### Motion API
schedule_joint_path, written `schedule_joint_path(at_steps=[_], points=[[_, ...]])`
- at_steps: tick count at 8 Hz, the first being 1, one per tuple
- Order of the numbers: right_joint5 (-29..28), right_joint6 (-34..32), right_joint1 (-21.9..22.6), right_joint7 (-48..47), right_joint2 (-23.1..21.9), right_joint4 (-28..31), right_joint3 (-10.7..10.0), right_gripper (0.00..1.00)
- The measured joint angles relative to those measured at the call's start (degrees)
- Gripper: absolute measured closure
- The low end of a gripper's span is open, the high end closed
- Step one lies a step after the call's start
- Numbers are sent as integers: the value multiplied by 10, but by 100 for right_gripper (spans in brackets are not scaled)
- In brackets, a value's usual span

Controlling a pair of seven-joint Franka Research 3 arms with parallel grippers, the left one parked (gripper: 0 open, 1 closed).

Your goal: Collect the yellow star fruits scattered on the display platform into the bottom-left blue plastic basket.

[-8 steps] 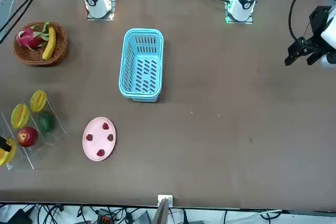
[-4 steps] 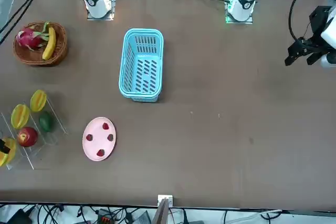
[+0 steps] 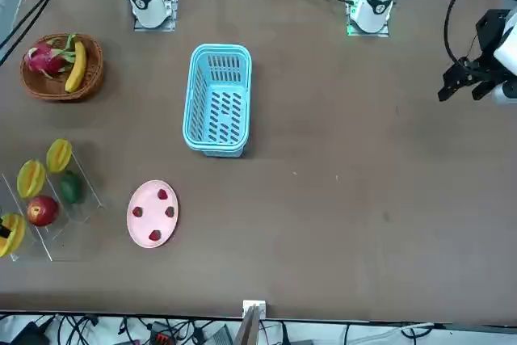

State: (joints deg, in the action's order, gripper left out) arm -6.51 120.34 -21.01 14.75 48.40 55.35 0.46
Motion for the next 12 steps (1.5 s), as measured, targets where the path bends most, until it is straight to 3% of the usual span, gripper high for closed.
schedule_joint_path(at_steps=[3, 5, 7, 10, 12], points=[[0, -21, 0, -5, -1, -7, 0, 78], [10, -102, 4, -48, -19, -23, 1, 78], [27, -214, 29, -119, -77, -34, 4, 78], [27, -371, 114, -300, -168, -14, 15, 80], [28, -393, 223, -448, -217, 60, 20, 80]])
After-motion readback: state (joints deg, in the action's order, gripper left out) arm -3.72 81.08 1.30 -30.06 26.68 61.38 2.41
